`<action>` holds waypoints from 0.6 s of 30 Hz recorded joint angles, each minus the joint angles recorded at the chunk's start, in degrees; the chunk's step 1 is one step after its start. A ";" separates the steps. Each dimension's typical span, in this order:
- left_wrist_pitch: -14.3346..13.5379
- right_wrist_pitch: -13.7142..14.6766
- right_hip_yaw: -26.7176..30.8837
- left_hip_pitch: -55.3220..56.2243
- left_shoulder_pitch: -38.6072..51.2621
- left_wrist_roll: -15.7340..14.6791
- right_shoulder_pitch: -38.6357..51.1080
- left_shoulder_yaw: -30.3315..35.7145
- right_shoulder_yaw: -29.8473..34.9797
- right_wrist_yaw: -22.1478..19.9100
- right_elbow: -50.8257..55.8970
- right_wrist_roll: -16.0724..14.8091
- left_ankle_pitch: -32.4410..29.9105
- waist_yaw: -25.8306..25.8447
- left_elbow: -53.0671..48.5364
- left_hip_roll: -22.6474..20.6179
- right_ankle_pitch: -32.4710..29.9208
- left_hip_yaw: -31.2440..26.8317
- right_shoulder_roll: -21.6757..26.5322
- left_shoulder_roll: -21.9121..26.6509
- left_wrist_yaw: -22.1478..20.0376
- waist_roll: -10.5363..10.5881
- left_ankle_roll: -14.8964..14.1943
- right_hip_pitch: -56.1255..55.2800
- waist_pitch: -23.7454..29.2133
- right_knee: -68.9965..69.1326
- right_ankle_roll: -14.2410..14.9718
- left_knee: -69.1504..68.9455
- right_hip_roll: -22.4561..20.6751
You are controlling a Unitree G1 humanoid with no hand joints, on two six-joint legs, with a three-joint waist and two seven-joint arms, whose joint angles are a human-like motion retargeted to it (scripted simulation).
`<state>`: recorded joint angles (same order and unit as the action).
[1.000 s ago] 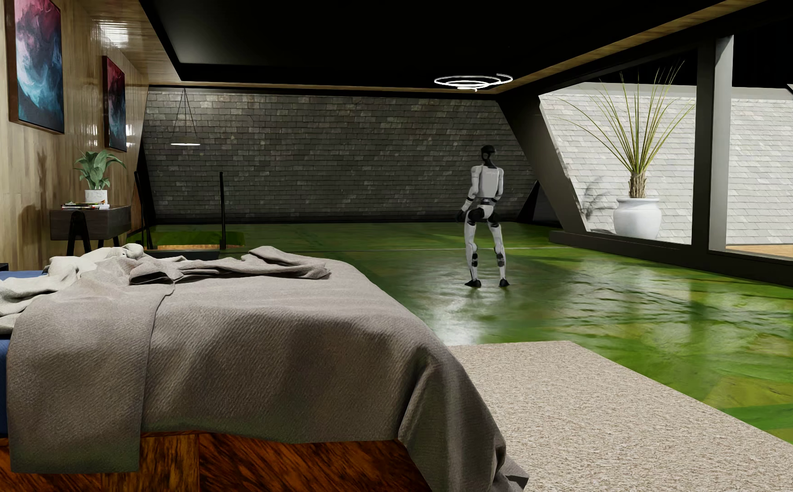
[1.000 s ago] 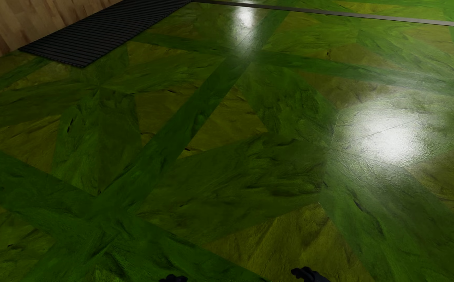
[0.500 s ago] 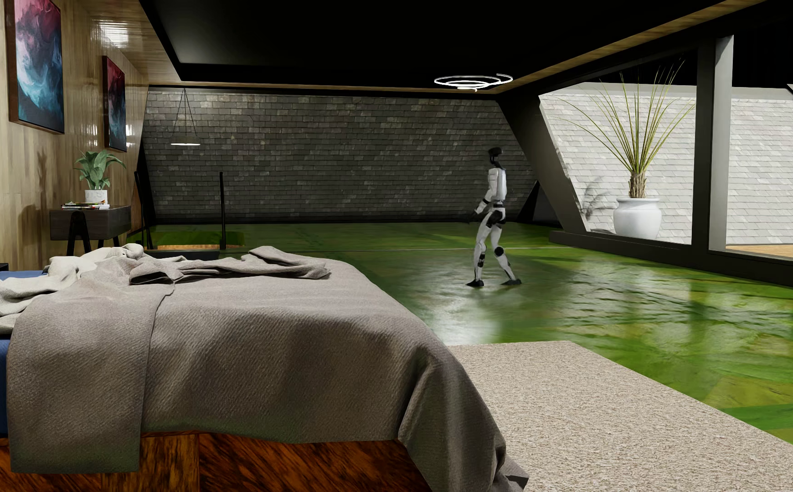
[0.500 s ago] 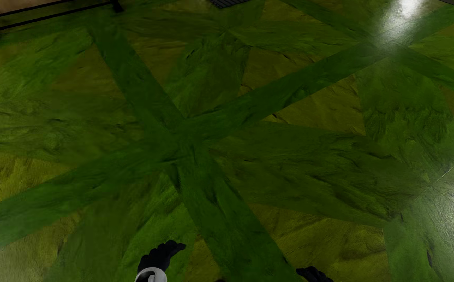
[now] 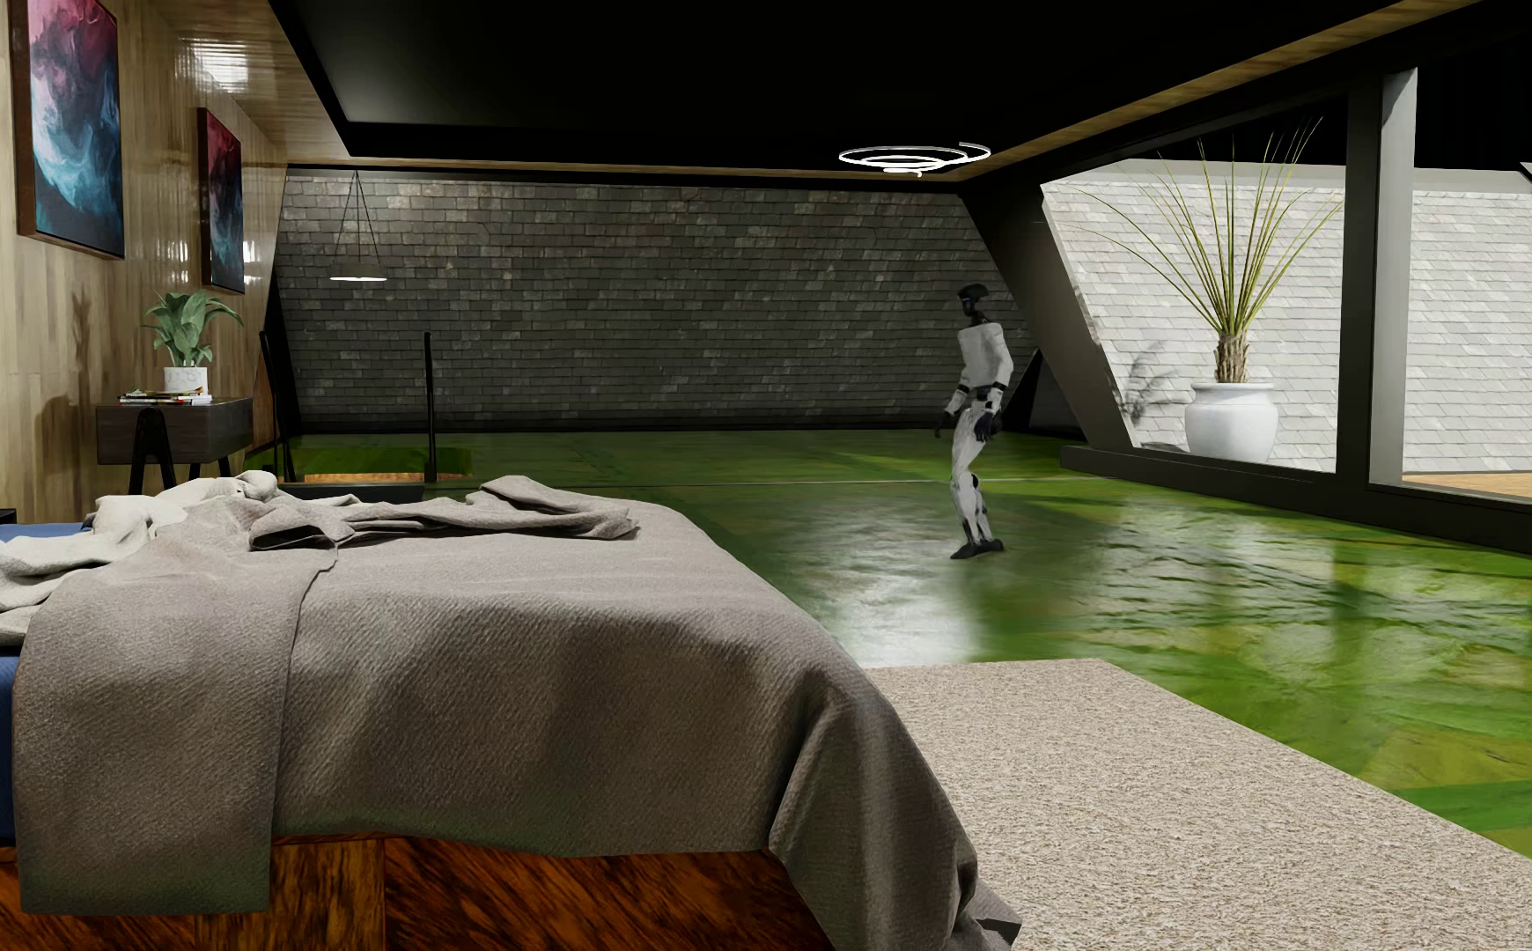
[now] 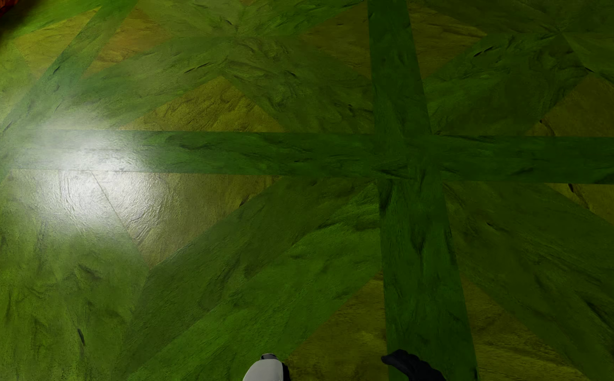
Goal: Go to the bed
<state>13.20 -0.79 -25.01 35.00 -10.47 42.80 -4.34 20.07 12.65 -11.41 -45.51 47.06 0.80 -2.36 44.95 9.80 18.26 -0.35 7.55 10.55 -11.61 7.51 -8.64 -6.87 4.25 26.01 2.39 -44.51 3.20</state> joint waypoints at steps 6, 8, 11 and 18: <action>1.78 -1.45 -13.09 -2.88 -2.94 -0.46 1.07 -1.94 3.40 -0.61 6.09 -2.82 1.44 -0.43 -1.39 11.96 -1.75 1.17 -3.00 -1.00 1.12 -1.00 4.07 6.91 -1.39 -5.04 5.16 10.85 4.72; 2.28 -1.46 -17.61 -2.88 -2.77 -0.17 1.68 -3.33 4.34 -0.48 8.15 -4.00 2.84 -0.70 -1.21 15.94 -2.78 6.93 -2.78 -1.51 0.81 -1.23 5.10 9.53 -2.18 -7.26 7.57 14.79 5.79; 2.20 -2.36 -24.65 -1.50 -0.84 0.86 0.28 -3.51 2.39 -0.47 10.05 -7.02 2.38 -1.70 0.65 10.29 -4.56 7.82 -1.41 -2.68 1.98 -2.37 5.21 14.12 -2.88 -8.11 11.70 12.55 10.36; -0.89 -6.90 -11.71 -10.46 0.66 0.43 -4.60 -7.11 0.11 4.54 8.18 -3.34 7.93 -1.85 2.12 -12.82 -20.72 10.01 5.70 -7.68 -1.51 -10.29 8.84 9.28 -1.08 17.02 -1.22 14.98 34.58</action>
<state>12.31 -7.69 -36.72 24.54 -9.81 43.23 -8.94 12.97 12.76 -6.87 -37.33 43.72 8.73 -4.21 47.07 -3.02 -2.47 9.67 13.25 2.87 -13.12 -2.79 0.19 2.41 3.17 43.03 1.18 -29.53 37.78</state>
